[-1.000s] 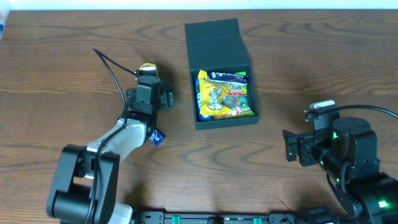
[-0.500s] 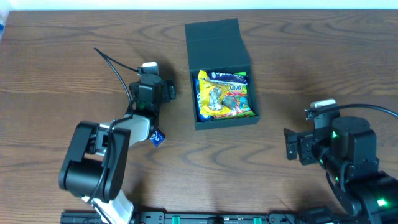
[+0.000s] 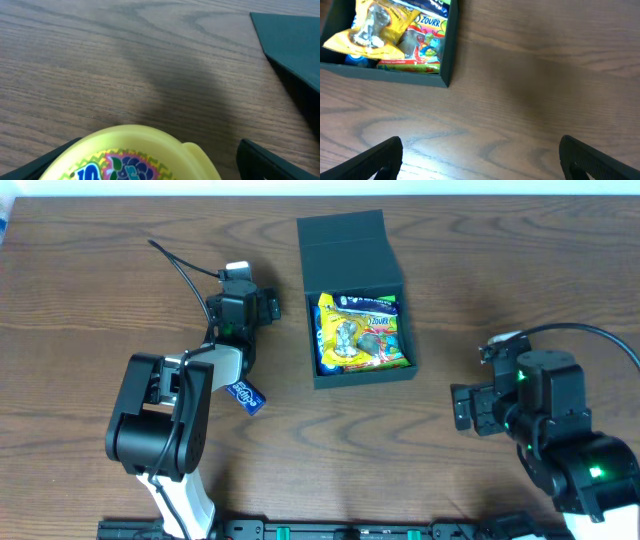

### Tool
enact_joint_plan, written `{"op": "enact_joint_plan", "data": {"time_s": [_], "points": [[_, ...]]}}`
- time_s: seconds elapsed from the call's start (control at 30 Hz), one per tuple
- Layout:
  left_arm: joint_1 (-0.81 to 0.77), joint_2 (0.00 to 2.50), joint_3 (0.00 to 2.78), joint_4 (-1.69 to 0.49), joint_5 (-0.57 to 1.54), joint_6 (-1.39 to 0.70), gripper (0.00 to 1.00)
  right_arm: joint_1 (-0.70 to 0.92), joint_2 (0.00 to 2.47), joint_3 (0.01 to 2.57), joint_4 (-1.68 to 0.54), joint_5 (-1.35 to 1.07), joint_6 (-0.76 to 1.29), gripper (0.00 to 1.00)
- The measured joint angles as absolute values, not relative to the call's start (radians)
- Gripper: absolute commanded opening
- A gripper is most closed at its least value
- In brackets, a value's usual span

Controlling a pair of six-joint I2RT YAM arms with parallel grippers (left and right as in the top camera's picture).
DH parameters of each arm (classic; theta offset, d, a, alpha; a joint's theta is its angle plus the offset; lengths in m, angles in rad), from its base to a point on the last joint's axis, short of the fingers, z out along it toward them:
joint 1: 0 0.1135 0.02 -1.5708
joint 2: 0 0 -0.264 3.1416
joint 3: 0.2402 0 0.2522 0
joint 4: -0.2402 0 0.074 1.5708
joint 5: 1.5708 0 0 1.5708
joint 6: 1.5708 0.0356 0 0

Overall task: Pack container
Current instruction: 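Lower the left gripper and grasp the yellow Mentos tin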

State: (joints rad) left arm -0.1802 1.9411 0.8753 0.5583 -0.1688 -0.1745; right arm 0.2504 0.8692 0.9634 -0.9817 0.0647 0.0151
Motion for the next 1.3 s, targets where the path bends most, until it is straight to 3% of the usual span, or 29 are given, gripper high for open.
{"op": "enact_joint_plan", "data": {"time_s": [0.4,0.5,0.53,0.7,0.77,0.87,1.03,1.3], "points": [[-0.18,1.942,0.876,0.499,-0.169,-0.175,0.96,0.25,0.828,0.958,-0.973,0.072,0.015,0.99],[-0.18,1.942,0.876,0.497,-0.168,-0.173,1.0,0.25,0.754,0.958,-0.974,0.084,0.015,0.99],[-0.18,1.942,0.876,0.497,-0.168,-0.173,0.92,0.25,0.724,0.958,-0.976,0.086,0.015,0.99],[-0.18,1.942,0.876,0.497,-0.168,-0.165,0.87,0.25,0.664,0.958,-0.984,0.092,0.015,0.99],[-0.18,1.942,0.876,0.497,-0.169,-0.159,0.78,0.25,0.663,0.958,-0.984,0.094,0.015,0.99],[-0.18,1.942,0.876,0.497,-0.17,-0.158,0.75,0.25,0.665,0.958,-0.984,0.096,0.015,0.99],[-0.18,1.942,0.876,0.496,-0.17,-0.161,0.59,0.25,0.665,0.958,-0.984,0.099,0.015,0.99],[-0.18,1.942,0.876,0.498,-0.169,-0.156,0.51,0.25,0.665,0.958,-0.984,0.109,0.015,0.99]]}}
